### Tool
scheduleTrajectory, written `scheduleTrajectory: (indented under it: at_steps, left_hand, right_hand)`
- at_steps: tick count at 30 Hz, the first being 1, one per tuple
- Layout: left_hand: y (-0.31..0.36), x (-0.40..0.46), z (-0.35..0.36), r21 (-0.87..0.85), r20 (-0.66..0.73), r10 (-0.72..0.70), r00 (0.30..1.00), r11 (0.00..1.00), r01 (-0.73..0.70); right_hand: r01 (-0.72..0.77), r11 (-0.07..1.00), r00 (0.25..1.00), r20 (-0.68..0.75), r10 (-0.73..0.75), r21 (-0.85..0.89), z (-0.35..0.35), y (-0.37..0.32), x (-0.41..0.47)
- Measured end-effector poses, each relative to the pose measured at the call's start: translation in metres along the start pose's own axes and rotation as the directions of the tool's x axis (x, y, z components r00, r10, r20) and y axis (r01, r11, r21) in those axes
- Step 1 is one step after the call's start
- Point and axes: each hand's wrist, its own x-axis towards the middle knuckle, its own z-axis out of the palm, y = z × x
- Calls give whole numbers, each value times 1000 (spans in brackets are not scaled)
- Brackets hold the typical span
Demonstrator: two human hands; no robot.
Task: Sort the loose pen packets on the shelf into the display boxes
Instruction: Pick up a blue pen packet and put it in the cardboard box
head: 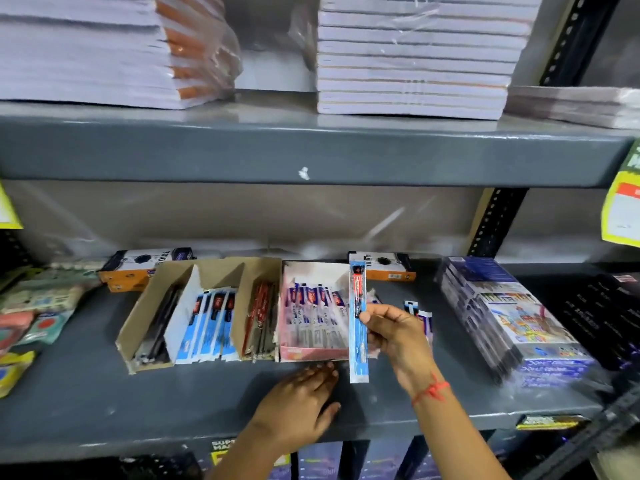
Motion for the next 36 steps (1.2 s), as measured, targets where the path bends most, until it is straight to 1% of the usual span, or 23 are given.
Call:
scheduleTrajectory:
  at_steps: [1,2,3,4,5,6,7,10,12,13,15,18,20,22,25,28,31,33,36]
  left_hand:
    - [-1,-4,3,-24,-6,-27,1000,999,27]
    - [-1,-8,2,-64,24,-70,997,995,71]
    - [-4,-15,0,-71,-1,-90,996,993,89]
    - [-8,-21,-1,-45,-62,-79,995,996,77]
    - [-12,-29,-5,-53,-88,-86,992,995,81]
    - [-14,-37,-9,-91,-75,-96,993,992,89]
    - [-21,-46,-12,-106,-49,-132,990,986,126]
    - [-45,-69,-12,-63,-71,-215,974,975,211]
    - [-57,-81,-14,-8,-124,-279,952,960,280]
    - [-63,-87,-16,9,-145,-299,943,953,304]
    - [-70,-92,-12,20,-170,-323,931,944,330]
    - [-72,-92,-5,9,-172,-353,920,933,359]
    - [-72,-93,-4,-18,-156,-351,923,935,353]
    - [-71,-93,-6,-40,-140,-341,929,940,339]
    - [-72,-94,-7,-71,-165,-334,928,942,327]
    - [-70,-95,-11,-50,-131,-323,937,946,320]
    - [-70,-96,-9,-12,-161,-321,933,946,323]
    - [-71,-97,-7,11,-176,-324,929,944,331]
    - [-71,-95,-7,37,-157,-315,936,945,324]
  right_hand:
    - [-12,1000,1000,27,13,-21,10,-2,3]
    - [-22,999,998,53,24,-42,21,-3,6]
    - [-36,997,995,91,42,-66,36,-3,9]
    - [-44,994,991,123,56,-95,51,-4,12]
    - [-47,990,985,156,69,-137,68,-4,14]
    - [-39,984,980,188,72,-172,84,-3,17]
    - [-30,978,972,222,77,-208,103,-1,20]
    - [-13,949,961,257,98,-316,151,7,29]
    - [-8,918,962,249,116,-397,179,12,39]
    - [4,886,959,254,129,-463,193,15,45]
    - [47,778,950,269,159,-626,215,20,57]
    - [130,570,945,275,176,-812,238,28,71]
    - [159,420,938,269,218,-894,251,34,74]
    - [168,358,935,263,238,-919,256,43,77]
    - [199,277,939,263,220,-940,265,55,86]
    - [196,244,942,252,223,-950,265,61,90]
    - [202,214,942,249,224,-956,264,62,90]
    - [247,188,937,284,205,-951,265,60,90]
    - [318,114,936,331,123,-941,265,51,89]
